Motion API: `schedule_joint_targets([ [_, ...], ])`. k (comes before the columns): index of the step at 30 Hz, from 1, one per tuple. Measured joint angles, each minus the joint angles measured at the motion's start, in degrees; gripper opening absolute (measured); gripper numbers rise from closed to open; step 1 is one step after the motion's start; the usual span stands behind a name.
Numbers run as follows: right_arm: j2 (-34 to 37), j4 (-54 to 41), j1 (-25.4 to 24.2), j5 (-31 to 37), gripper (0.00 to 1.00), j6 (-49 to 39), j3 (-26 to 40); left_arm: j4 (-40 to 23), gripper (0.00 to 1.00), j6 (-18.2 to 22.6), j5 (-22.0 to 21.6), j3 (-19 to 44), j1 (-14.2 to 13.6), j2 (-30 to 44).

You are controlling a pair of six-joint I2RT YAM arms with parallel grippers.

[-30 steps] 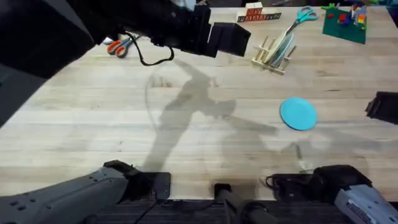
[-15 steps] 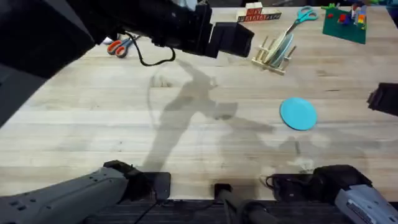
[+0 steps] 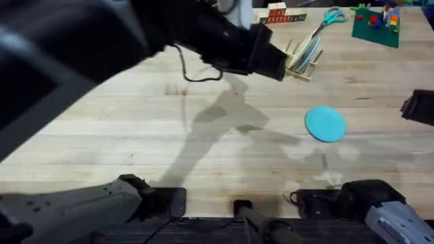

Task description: Pick up the plates from the table one by one and place each into a slot on the dish rack.

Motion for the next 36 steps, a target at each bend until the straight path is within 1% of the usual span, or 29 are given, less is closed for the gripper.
schedule_joint_targets([
  [7, 0.0, 0.0, 0.0, 0.0, 0.996, 0.0, 0.0, 4.8, 0.044, -3.8, 3.6, 0.0, -1.9, 5.7],
  [10, 0.0, 0.0, 0.0, 0.0, 0.996, 0.0, 0.0, 9.1, 0.043, -5.2, 5.8, 0.0, -2.8, 8.2],
  [12, 0.0, 0.0, 0.0, 0.0, 0.996, 0.0, 0.0, 11.8, 0.043, -7.1, 6.9, 0.0, -3.5, 10.1],
  [15, 0.0, 0.0, 0.0, 0.0, 0.996, 0.0, 0.0, 14.1, 0.043, -10.0, 7.8, 0.0, -4.4, 13.0],
  [20, 0.0, 0.0, 0.0, 0.6, 0.996, 0.0, 0.0, 19.2, 0.043, -14.8, 7.9, 0.0, -6.4, 17.8],
  [24, 0.0, 0.0, 0.0, 1.9, 0.996, 0.0, 0.0, 23.7, 0.043, -18.0, 7.8, 0.0, -8.4, 20.2],
  [29, 0.0, 0.0, 0.0, 2.5, 0.996, 0.0, 0.0, 27.4, 0.042, -20.7, 7.8, 0.0, -10.6, 23.8],
  [36, 0.0, 0.0, 0.0, 2.6, 0.996, 0.0, 0.0, 33.8, 0.043, -24.4, 7.8, 0.0, -12.3, 29.0],
])
